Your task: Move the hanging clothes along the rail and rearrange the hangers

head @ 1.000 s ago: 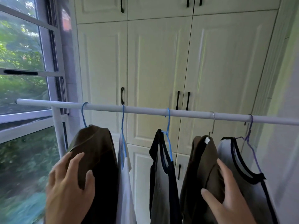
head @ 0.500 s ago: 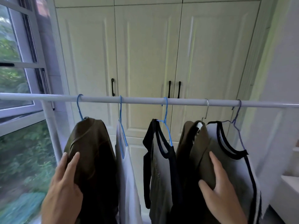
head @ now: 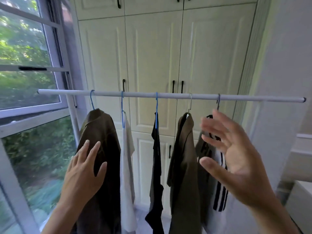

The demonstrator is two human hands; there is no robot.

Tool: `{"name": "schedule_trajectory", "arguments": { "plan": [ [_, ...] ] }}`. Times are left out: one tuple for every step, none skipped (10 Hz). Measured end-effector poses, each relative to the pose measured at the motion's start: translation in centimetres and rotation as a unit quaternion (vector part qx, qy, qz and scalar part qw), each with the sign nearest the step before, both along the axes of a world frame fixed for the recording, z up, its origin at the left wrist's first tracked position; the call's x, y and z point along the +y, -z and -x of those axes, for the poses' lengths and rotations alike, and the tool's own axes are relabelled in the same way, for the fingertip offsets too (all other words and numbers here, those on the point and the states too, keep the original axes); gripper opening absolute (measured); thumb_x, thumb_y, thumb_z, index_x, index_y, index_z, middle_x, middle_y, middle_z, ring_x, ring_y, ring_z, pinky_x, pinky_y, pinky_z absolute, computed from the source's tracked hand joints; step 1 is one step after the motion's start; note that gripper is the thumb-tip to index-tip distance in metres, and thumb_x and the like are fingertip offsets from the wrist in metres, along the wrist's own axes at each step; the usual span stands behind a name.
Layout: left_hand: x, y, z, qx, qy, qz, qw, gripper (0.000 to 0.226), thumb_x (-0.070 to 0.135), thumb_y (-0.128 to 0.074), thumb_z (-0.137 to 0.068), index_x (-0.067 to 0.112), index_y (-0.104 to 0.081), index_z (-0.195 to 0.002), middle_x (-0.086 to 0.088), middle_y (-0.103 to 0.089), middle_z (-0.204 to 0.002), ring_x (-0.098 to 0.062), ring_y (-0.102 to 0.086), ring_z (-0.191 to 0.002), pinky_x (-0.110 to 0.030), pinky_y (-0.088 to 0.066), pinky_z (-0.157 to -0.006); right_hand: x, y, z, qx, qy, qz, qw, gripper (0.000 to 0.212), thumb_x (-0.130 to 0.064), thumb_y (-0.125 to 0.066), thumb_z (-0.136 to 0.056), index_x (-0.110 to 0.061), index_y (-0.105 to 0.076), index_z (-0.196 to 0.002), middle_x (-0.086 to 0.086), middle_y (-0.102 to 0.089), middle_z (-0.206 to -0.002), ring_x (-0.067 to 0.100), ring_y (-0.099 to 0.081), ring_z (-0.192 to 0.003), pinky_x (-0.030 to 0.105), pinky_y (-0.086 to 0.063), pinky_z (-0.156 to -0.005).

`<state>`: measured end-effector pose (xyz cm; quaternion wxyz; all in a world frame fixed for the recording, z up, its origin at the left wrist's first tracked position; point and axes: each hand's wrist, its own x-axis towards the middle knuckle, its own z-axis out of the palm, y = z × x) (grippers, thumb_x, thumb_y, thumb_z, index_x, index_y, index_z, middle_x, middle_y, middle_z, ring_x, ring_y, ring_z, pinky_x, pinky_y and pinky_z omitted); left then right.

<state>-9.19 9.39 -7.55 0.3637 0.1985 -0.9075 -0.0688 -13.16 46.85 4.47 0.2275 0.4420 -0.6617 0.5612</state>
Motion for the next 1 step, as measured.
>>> {"name": "schedule_trajectory", "arguments": {
  "plan": [
    [3.66,-2.48,-1.19,0.022,0.008,0.026,0.999,0.078,0.062,-0.044,-0.088,0.027,-0.036,-0.157,-0.009,-0.036,-0.164,-0.033,-0.041,-0.146,-0.051,-0.039,-0.117,3.27,-5.7,-5.13,0.097,-0.104,0.019,0.99,0.092,-0.05,-0.077,-0.08,-0.015,-0.03,-0.151,0.01,-0.055,-0.144,0.034,-0.052,-0.138,0.053,-0.046,-0.109]
  ]
}}
